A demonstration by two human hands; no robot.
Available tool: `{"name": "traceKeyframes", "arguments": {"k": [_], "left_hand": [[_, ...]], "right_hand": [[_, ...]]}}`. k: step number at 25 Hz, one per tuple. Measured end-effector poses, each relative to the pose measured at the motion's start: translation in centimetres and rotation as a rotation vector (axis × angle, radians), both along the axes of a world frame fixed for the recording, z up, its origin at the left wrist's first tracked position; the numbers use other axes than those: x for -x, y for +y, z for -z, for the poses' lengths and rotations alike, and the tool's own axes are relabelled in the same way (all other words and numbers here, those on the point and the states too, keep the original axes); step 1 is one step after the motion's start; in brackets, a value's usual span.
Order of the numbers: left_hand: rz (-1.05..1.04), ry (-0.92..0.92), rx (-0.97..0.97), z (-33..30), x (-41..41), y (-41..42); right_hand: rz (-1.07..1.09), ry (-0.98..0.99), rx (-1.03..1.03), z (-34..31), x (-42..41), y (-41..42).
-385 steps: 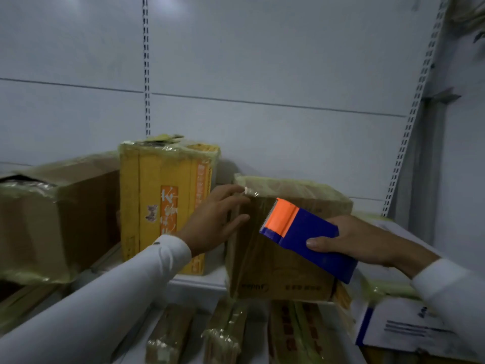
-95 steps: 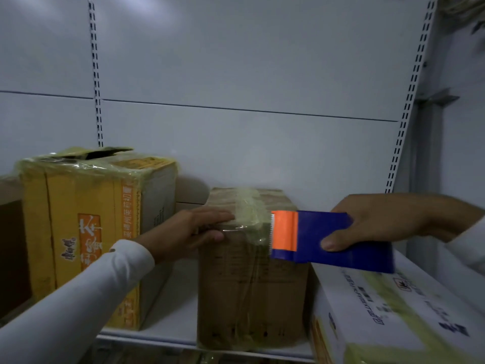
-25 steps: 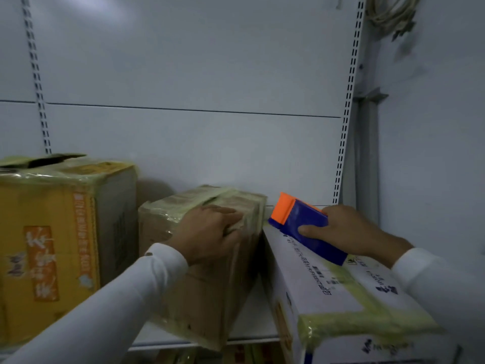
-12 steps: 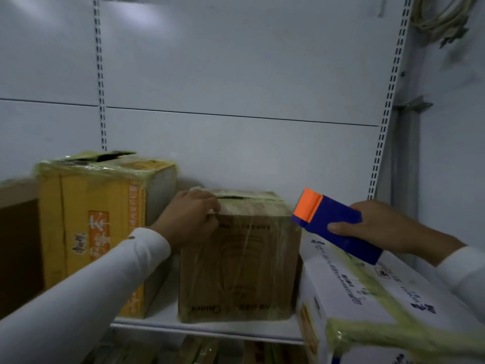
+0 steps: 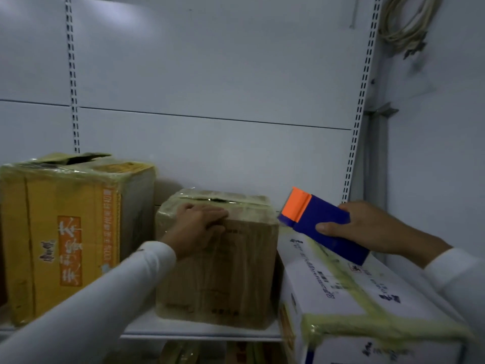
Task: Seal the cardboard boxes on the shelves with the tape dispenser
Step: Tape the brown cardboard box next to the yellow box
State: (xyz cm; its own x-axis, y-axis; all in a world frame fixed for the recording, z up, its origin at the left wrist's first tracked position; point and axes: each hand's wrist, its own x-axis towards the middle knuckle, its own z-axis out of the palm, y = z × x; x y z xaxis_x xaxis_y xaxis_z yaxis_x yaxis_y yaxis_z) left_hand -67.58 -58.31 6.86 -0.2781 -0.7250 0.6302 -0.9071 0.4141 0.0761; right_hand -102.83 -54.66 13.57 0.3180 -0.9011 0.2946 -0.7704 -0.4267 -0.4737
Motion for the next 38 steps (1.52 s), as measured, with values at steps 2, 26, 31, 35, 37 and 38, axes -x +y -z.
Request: {"name": "traceKeyframes", "arguments": {"k": [2,26,31,35,37,38], "left_hand": [[0.125,-0.031,-0.070,-0.8,-1.9,0.6],[0.228,0.309,-0.083,0.0,-1.9,5.7],[0.067,0.384,-0.036,1.0,-3.4,5.5],[0.022,0.259,0.023,1.2,-2.7,5.6],[0.068,0.220,0.144,0.9,-2.5,6.1],[0.125,0.207,0.191,0.7,-2.4,6.5]], "right_hand": [[0.009,-0.043,-0.015,-0.4,1.4,0.2],[-0.313,-0.056,-0.164,1.6,0.2,0.3],[-0.368,-0.067,-0.164,2.5,-2.3,0.2],[-0.424,-0.065,-0.192,2.8,-3.4,0.3],[-0.449,-0.070,-0.206,2.8,-3.7,0.5],[-0.463,-0.069,-0.208,2.8,-3.9,0.7]]}}
